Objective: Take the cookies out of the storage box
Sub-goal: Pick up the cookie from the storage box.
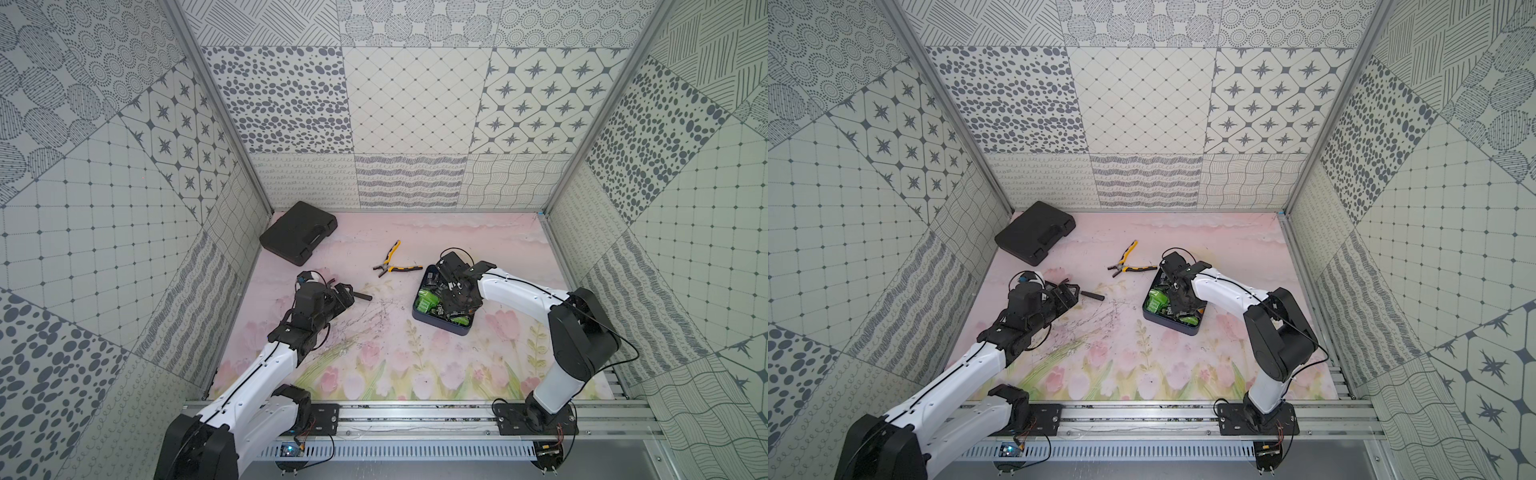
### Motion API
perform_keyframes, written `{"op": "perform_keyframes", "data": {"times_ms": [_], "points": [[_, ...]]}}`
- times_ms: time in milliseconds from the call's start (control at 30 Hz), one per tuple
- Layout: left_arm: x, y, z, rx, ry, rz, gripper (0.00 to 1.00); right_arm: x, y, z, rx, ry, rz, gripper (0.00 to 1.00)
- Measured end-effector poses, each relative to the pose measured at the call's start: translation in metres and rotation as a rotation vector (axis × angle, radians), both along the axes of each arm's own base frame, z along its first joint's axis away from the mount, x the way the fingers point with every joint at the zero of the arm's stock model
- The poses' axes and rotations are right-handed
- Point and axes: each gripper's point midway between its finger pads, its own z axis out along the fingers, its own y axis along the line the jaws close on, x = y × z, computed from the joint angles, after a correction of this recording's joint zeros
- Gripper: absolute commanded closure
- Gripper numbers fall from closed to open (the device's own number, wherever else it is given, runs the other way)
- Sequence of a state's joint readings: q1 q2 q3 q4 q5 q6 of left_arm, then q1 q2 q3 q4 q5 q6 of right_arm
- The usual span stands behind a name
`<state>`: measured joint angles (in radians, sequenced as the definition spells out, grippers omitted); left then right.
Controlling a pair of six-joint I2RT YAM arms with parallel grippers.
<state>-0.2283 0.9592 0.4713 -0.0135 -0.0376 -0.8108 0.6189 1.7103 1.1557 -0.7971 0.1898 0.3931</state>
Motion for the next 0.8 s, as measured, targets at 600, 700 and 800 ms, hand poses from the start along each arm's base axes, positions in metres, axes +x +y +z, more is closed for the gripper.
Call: {"op": "perform_keyframes", "data": {"times_ms": [600, 700, 800], "points": [[-0.003, 0.005, -0.002, -0.005, 0.015, 0.034, 0.12, -0.001, -0.004, 0.026, 0.015, -0.053, -0.022, 0.61], [-0.003, 0.005, -0.003, -0.009, 0.017, 0.04, 0.12, -0.01, 0.0, 0.042, 0.035, -0.077, -0.016, 0.62], [-0.003, 0.006, -0.003, -0.018, 0.021, 0.05, 0.12, -0.029, 0.019, 0.057, 0.069, -0.093, 0.033, 0.62]]}}
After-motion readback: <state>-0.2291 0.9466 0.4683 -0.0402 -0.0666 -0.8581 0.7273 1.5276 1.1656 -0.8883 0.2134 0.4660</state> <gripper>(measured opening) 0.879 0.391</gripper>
